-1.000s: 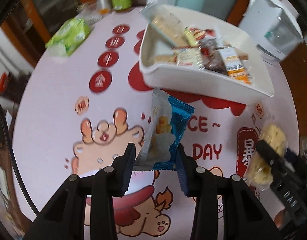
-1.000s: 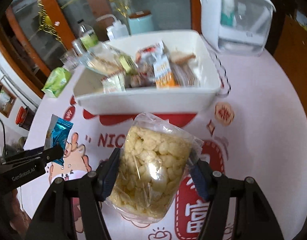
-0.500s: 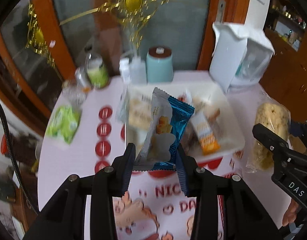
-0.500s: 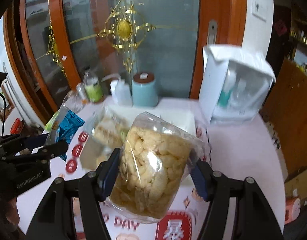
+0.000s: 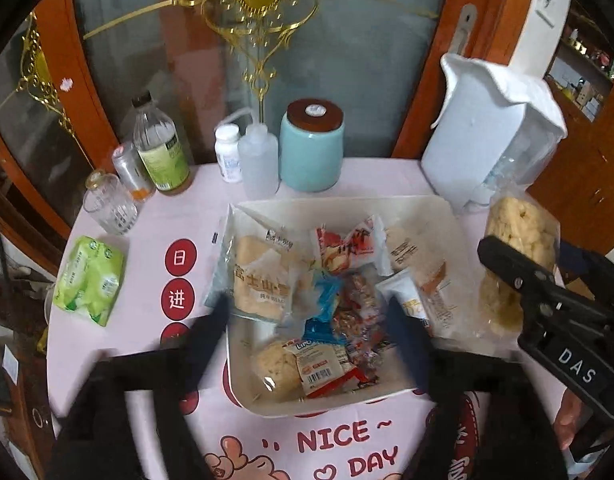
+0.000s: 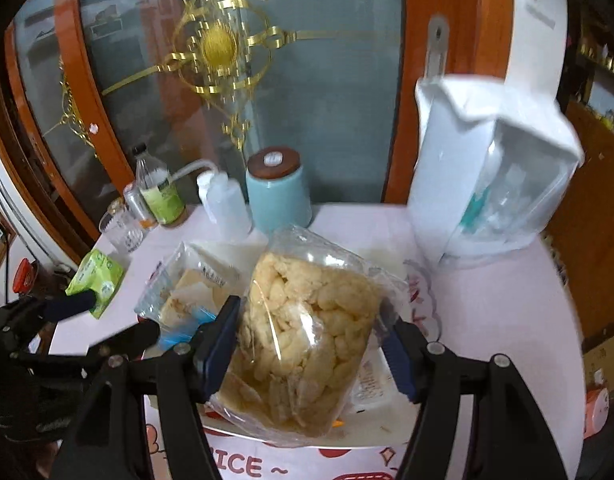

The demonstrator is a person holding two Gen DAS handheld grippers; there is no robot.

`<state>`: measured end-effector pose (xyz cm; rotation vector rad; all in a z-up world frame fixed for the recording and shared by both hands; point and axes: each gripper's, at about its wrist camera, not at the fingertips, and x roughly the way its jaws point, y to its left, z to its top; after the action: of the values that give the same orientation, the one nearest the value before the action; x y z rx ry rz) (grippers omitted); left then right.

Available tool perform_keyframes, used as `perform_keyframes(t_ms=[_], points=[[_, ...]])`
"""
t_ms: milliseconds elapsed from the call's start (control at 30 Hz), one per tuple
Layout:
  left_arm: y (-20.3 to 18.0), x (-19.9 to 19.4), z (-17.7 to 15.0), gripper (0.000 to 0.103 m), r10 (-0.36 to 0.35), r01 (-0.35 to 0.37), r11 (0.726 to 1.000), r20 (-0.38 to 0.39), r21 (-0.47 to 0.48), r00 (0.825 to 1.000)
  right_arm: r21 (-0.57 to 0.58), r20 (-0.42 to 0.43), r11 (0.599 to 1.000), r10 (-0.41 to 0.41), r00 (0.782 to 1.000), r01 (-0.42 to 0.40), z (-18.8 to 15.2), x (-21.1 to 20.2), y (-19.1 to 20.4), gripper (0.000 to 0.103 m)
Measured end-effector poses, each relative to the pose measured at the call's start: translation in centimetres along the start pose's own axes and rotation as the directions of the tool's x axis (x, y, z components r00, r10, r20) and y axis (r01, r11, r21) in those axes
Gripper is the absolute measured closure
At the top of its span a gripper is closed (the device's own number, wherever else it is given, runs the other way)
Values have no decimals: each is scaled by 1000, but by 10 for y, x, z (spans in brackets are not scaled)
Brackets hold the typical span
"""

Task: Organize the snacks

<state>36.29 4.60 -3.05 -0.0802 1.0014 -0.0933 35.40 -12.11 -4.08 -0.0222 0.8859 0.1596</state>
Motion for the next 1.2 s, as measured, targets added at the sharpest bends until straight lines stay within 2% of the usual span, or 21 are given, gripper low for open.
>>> perform_keyframes(t_ms=[100,167,367,567,867,1200], points=[[5,16,-3,9,40,-41,999,-19,-10,999,8,13,1000,-25,1000,25,-6,5,-3,25],[8,25,-7,9,54,-54,998,-35,-15,998,9,27,1000,-18,999,18,-11,4,-5,14],[13,33,-18,9,76,-76,997,-64,0,995,-5,31,1000,-14,999,14,-17,1,-8,13],[7,22,-27,9,82,-81,996,-55,21,995,14,15,1000,3,1000,-4,-24,-5,-11,13],[-7,-6,-39,9,82,-80,995,-35,51,996,-5,17,1000,23,1000,-23,-41,-29,-6,13],[-24,-56,-68,9,77,-77,994,-1,78,997,-11,56,998,63,996,-62,-69,-84,-6,13]])
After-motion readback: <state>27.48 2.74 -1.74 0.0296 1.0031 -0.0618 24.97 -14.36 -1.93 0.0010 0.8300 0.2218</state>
